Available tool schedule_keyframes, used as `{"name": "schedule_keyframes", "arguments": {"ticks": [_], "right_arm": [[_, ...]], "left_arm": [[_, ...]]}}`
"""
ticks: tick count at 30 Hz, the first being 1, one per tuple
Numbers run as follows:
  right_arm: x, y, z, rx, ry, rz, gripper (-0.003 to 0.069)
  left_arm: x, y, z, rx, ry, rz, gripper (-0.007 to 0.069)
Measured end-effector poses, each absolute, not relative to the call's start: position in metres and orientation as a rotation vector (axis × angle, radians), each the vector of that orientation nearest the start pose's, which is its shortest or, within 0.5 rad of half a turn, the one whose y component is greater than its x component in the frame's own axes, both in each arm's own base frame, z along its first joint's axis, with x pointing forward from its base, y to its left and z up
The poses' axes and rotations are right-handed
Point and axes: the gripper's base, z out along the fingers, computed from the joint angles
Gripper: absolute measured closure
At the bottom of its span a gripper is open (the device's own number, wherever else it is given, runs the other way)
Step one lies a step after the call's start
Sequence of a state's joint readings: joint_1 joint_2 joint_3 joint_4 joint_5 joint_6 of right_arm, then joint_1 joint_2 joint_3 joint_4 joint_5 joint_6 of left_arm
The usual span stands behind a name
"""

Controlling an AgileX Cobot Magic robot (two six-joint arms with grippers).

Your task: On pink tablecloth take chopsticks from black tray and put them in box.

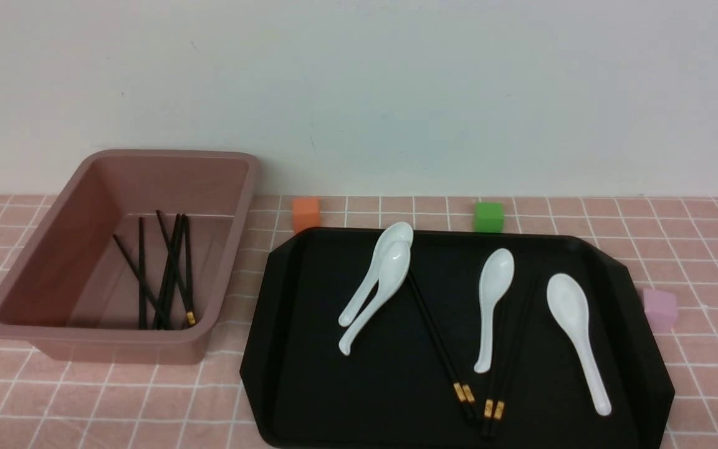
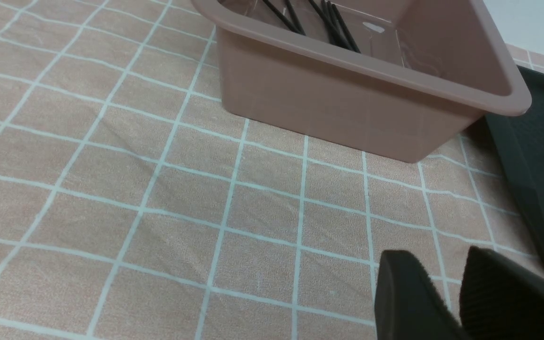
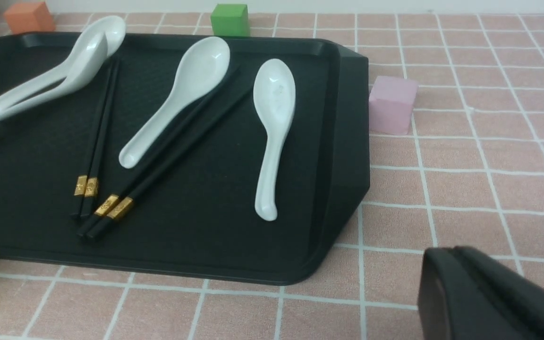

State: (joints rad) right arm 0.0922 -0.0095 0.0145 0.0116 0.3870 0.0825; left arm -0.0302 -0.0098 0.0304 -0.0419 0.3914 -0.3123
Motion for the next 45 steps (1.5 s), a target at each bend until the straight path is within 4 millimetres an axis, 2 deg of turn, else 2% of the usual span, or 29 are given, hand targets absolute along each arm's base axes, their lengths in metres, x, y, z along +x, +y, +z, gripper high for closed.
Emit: {"name": "schedule_keyframes", "arguments": {"ticks": [45], "right_arm": [[0.0519,0.0052,0.1741,-0.001,1.878,0.133,0.0622]], "left_arm": [[0.0521,-0.003,0.1684,-0.293,1.882,-0.274,0.0387]]}}
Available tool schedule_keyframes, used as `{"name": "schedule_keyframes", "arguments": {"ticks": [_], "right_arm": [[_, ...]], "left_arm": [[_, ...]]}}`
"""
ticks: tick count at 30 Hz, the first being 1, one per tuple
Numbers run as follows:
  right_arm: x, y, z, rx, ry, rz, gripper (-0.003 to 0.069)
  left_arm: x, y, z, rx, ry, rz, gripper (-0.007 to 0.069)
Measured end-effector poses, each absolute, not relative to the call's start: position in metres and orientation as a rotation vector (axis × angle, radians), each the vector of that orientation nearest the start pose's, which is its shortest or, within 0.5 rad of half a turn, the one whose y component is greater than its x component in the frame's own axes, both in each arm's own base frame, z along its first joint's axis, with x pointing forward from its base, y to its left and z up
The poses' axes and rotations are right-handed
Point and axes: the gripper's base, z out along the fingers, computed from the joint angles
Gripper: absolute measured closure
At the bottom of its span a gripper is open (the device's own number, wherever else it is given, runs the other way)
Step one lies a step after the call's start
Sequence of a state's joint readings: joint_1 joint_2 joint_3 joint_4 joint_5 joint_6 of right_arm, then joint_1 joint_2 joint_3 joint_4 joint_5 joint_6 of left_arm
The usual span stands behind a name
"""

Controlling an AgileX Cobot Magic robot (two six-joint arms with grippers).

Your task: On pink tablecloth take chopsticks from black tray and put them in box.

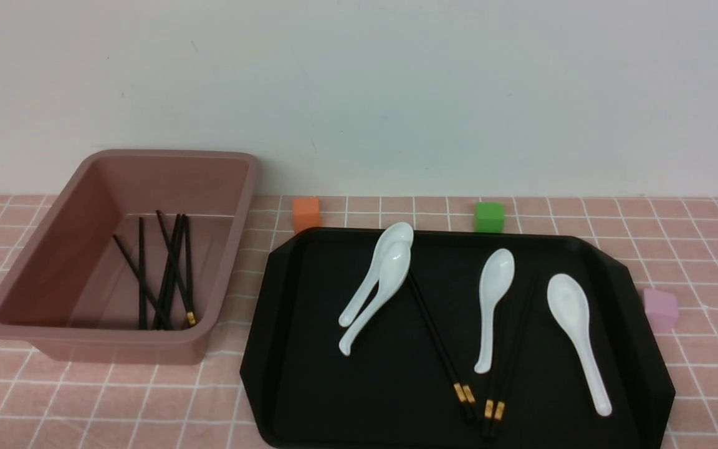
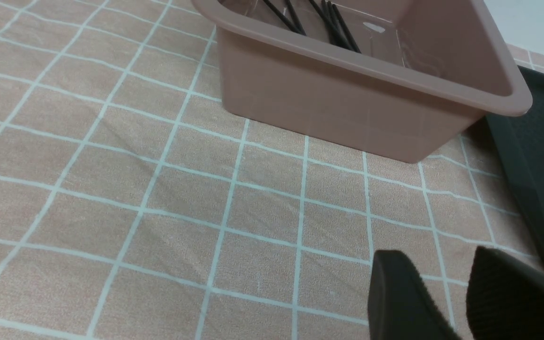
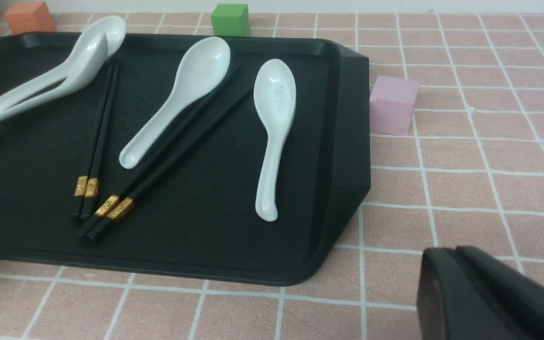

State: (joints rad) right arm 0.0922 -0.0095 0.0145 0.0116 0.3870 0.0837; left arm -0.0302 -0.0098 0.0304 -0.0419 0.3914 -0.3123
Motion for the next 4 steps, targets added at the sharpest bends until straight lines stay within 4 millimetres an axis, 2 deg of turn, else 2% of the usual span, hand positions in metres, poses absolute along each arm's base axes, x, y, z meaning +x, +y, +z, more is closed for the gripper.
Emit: {"name": "schedule_keyframes", "arguments": {"ticks": [4], "right_arm": [[0.0519,0.0052,0.1741,-0.001,1.878,0.133,0.0616]], "left_arm": [[0.0521,-0.003,0.1684,-0.293,1.882,-0.274,0.0387]]}}
